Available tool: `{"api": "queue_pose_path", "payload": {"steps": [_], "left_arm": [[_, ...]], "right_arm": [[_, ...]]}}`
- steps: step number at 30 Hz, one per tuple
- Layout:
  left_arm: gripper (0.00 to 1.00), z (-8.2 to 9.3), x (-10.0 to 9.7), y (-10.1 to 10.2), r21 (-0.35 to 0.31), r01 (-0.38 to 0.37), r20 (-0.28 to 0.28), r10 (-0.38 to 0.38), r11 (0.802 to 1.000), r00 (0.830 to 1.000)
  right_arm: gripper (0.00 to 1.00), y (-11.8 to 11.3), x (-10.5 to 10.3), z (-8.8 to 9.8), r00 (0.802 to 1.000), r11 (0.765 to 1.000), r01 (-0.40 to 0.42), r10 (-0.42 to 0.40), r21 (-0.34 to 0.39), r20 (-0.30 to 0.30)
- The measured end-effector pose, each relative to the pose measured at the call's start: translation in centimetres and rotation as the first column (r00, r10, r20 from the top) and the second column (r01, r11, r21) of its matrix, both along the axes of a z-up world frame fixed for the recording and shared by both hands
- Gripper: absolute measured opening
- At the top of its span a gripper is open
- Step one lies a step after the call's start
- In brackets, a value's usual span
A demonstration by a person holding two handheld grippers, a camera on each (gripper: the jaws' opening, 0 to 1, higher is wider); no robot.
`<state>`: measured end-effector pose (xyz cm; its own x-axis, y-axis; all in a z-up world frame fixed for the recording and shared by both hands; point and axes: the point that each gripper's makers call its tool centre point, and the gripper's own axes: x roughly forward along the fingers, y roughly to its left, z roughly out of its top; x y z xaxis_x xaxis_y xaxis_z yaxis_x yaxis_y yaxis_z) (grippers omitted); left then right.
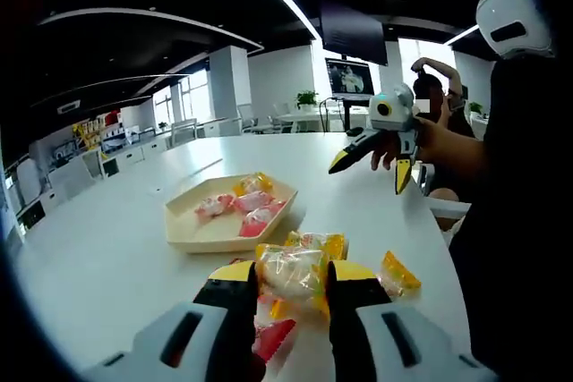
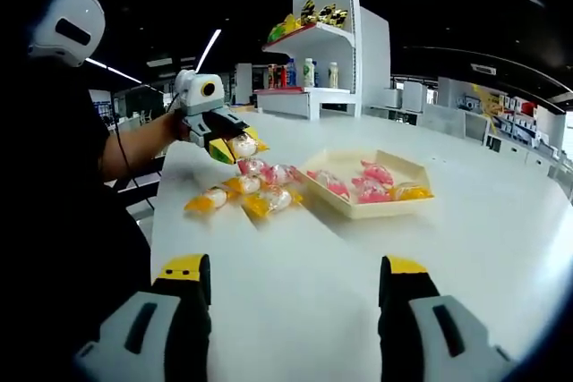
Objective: Pick up the marshmallows scattered on the table and place them into the bowl on the table
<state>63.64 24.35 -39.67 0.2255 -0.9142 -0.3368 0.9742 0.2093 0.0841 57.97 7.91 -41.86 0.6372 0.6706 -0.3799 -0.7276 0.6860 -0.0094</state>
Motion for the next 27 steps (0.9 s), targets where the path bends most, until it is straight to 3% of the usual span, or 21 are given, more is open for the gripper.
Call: {"api": "queue_pose_path", "payload": {"steps": [4,17,27], "left_arm": [[0.31,0.6,0.5,-0.1,-0.020,-0.020,-0.020,0.020,1.000,1.000],[0.32,0.7,2.3,-0.2,-0.020,-0.098,-0.005,0.097,0.995,0.995],[0.32,0.9,3.0,-0.7,-0.035,-0.113,-0.012,0.113,0.993,0.994]], "right_arm": [[0.76,-0.2,0.2,0.1,1.000,1.000,0.011,-0.011,0.002,0.004],[0.76,-0.8,0.6,0.2,0.999,0.999,0.043,-0.043,0.008,0.015],[0.76,-1.2,0.7,0.4,0.998,0.998,0.062,-0.062,0.009,0.021]]}}
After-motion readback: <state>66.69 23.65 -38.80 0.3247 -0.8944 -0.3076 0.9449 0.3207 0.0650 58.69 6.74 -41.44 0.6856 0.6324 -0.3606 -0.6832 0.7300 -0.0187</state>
